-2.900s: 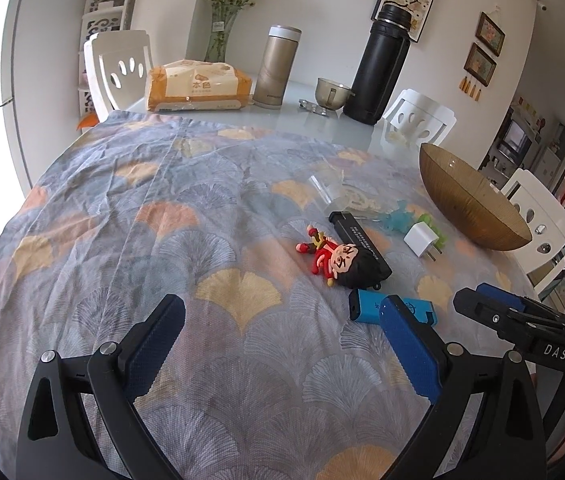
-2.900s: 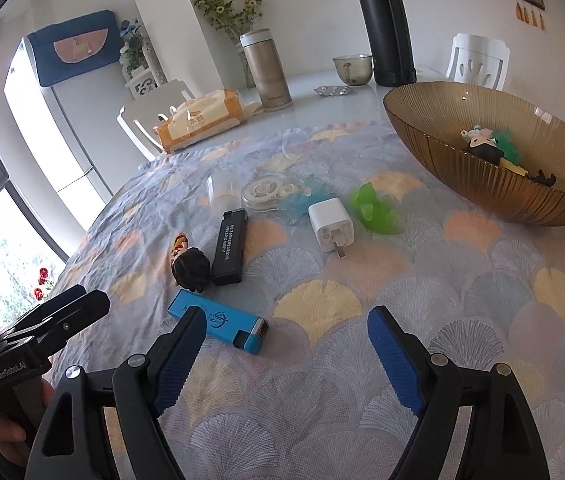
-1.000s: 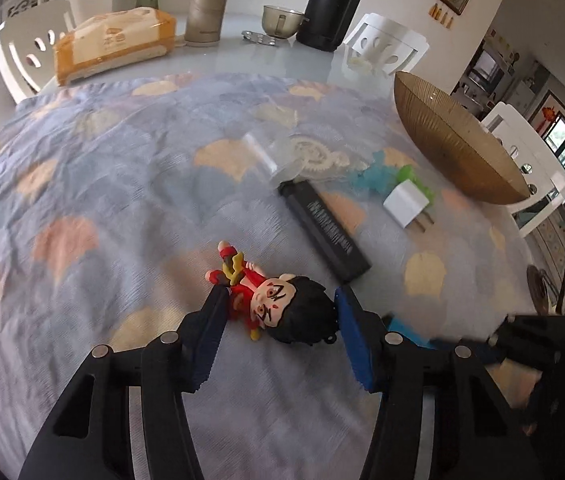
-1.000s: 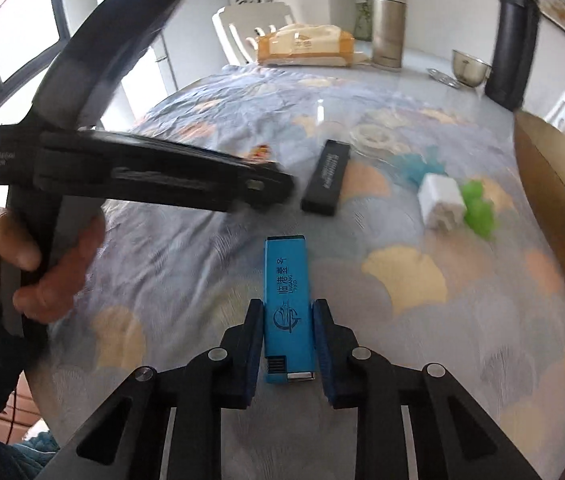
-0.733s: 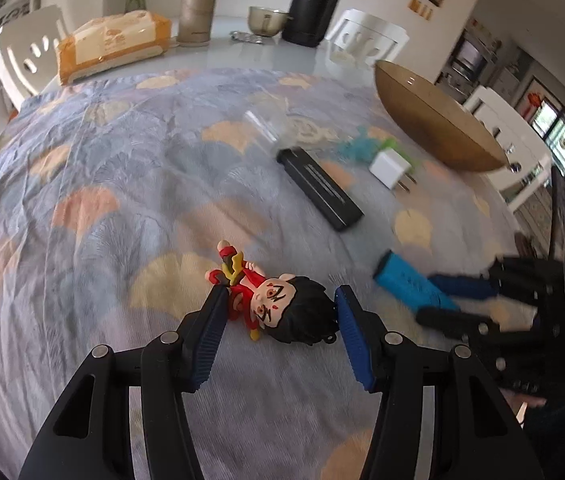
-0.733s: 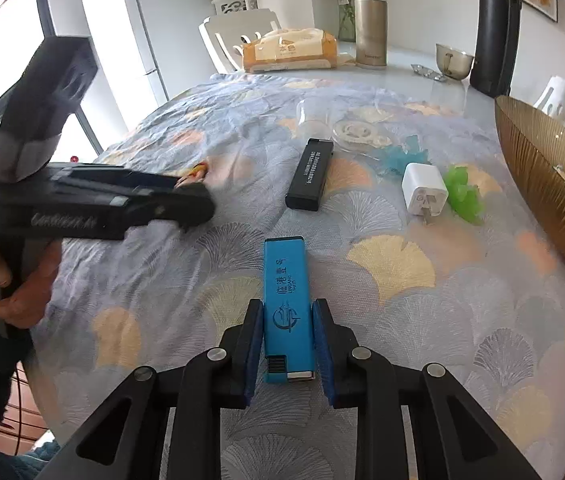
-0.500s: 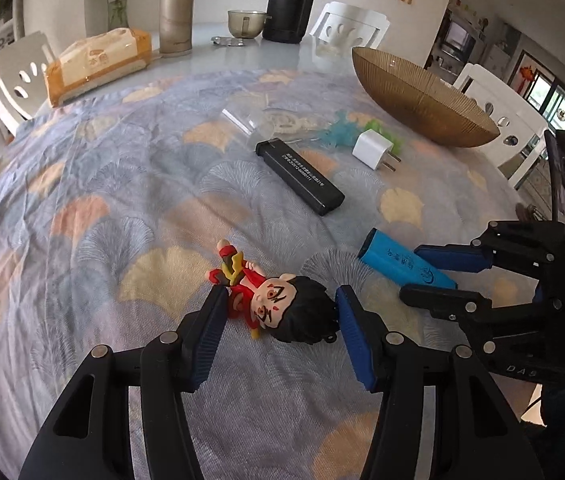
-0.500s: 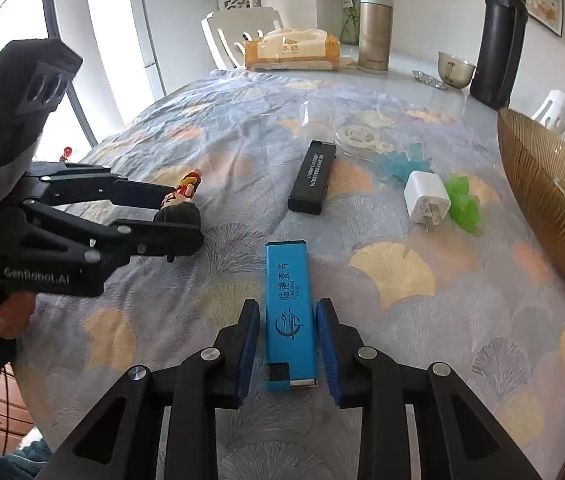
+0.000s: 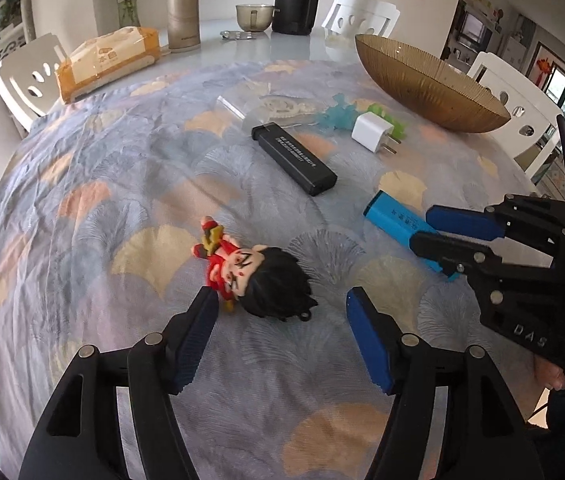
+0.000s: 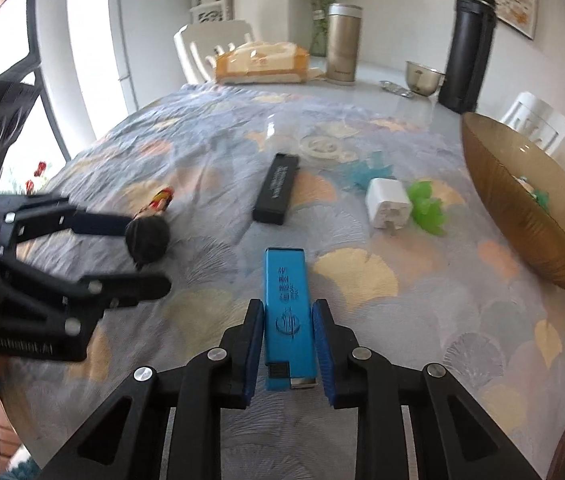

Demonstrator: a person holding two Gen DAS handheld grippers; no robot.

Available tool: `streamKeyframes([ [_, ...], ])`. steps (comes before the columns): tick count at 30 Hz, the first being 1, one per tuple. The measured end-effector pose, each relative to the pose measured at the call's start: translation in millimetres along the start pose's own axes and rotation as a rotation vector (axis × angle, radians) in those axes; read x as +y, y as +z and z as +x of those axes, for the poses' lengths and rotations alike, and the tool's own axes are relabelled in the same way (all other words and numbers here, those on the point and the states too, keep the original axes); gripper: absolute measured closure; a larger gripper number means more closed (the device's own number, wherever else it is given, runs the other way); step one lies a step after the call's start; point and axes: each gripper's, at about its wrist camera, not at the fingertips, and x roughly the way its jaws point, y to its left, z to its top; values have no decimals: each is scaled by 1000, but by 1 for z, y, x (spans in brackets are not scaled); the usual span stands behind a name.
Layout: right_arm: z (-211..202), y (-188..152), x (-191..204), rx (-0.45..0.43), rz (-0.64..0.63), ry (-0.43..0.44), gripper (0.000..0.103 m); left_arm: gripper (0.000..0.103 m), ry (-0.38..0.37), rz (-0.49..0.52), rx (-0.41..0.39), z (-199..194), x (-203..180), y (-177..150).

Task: Organize rigid objects
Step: 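Grasp the red-haired figure by its head with the left tool while the right tool holds the lighter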

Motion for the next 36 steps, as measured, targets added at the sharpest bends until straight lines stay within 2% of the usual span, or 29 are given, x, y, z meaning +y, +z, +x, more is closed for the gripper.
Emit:
streamKeyframes([
  [10, -1, -1, 0, 3, 5, 4, 79, 37, 26, -33, -15, 6, -1, 9],
  [15, 1, -1, -4, 15, 21, 20, 79, 43, 39, -29, -31, 7, -1, 7],
  [20, 3, -1, -5, 24, 23, 20, 79, 43, 22, -32, -31, 5, 3, 7],
  [36, 4, -2, -13, 36, 69, 54, 78, 42, 40, -76, -25, -14, 33, -13],
])
